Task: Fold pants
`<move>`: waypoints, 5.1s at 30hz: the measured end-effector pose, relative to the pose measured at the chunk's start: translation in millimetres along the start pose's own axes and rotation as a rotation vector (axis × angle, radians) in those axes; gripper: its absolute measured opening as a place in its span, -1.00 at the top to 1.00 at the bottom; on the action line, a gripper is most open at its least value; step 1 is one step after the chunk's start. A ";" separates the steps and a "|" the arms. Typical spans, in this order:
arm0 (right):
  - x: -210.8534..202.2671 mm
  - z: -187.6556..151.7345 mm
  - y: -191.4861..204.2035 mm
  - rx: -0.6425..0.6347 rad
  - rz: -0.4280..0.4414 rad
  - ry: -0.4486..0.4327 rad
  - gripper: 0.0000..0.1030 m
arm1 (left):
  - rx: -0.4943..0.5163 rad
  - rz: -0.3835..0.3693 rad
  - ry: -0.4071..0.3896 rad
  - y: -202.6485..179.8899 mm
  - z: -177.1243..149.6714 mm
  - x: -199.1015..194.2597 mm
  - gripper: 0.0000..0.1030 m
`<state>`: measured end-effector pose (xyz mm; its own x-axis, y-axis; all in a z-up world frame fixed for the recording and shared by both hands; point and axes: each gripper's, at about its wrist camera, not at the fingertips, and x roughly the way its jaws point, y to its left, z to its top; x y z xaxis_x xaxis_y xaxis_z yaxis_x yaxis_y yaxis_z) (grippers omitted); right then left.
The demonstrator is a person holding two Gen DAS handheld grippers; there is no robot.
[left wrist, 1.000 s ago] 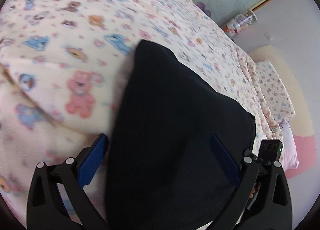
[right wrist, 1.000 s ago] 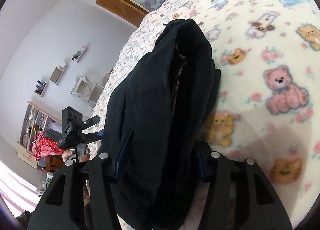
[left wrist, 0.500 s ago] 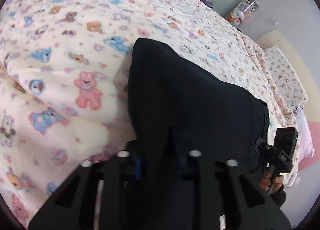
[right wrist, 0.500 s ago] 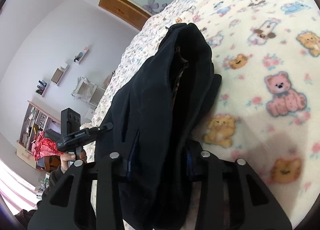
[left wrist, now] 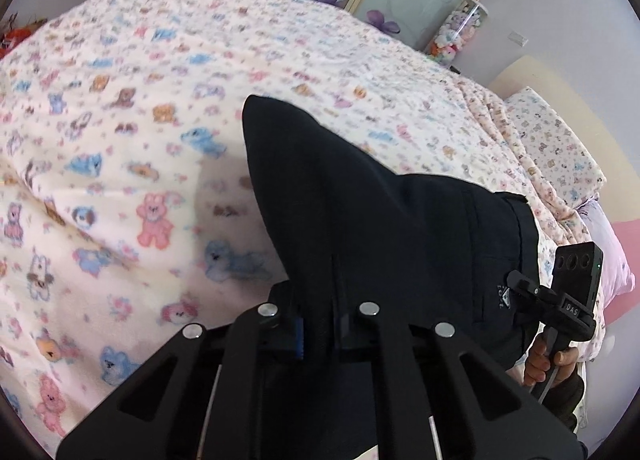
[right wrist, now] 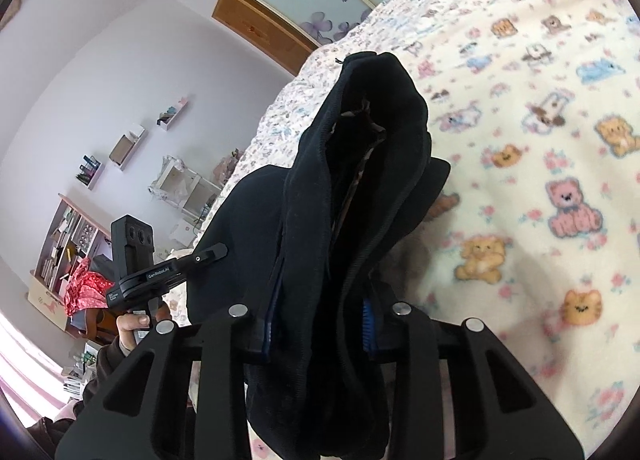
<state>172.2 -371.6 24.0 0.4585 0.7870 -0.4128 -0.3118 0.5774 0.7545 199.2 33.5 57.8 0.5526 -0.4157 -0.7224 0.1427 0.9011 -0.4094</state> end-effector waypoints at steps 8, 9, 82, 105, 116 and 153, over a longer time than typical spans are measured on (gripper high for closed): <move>-8.9 25.7 -13.9 0.058 0.037 -0.070 0.36 | 0.027 -0.045 -0.095 -30.8 16.4 -7.3 0.84; -11.9 30.5 -16.0 0.062 0.046 -0.090 0.36 | 0.040 -0.045 -0.110 -35.8 19.6 -6.4 0.84; 57.3 -99.7 66.9 -0.445 -0.832 -0.108 -0.27 | 0.233 0.353 -0.192 -78.4 -94.9 57.1 -0.97; 7.6 -188.5 114.8 -0.373 -0.801 -0.320 -0.97 | 0.272 0.345 -0.343 -67.2 -191.3 -33.9 -0.97; 19.5 -200.8 117.9 -0.433 -0.923 -0.370 -0.97 | 0.316 0.376 -0.327 -71.7 -203.3 -25.1 -0.97; 30.3 -204.2 116.2 -0.440 -0.917 -0.332 -0.97 | 0.293 0.374 -0.373 -70.0 -202.3 -30.4 -0.97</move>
<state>-20.1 -236.3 -4.9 0.8531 -0.0478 -0.5195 0.0247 0.9984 -0.0513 6.3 -41.9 -4.3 0.8522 -0.0410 -0.5216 0.0743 0.9963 0.0431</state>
